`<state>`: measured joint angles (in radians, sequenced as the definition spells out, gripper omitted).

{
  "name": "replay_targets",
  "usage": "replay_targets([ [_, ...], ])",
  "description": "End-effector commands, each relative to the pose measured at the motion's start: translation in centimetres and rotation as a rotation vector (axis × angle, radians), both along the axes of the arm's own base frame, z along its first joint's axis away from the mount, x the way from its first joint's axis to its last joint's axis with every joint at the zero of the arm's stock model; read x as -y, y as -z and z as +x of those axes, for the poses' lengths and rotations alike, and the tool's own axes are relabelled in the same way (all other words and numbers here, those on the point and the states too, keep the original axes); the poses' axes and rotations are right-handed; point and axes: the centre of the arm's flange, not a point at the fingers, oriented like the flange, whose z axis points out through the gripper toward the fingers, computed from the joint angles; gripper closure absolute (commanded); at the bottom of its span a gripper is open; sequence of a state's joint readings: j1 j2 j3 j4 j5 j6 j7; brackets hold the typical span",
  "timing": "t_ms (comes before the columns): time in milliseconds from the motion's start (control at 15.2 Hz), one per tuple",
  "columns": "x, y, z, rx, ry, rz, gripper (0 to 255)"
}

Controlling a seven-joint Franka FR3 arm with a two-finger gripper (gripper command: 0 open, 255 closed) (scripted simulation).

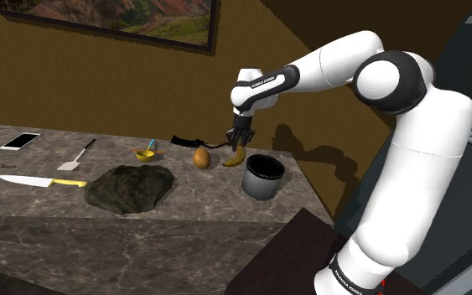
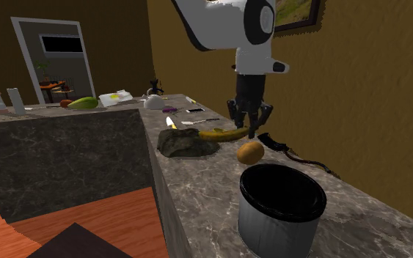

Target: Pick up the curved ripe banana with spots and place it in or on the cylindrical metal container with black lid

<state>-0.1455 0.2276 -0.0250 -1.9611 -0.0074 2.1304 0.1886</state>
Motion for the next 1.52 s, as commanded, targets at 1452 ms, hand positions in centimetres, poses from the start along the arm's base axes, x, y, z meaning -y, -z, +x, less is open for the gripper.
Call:
replay_targets([
  [1452,17.2,5.6,-7.5,0.0,-0.001,0.0,255],
])
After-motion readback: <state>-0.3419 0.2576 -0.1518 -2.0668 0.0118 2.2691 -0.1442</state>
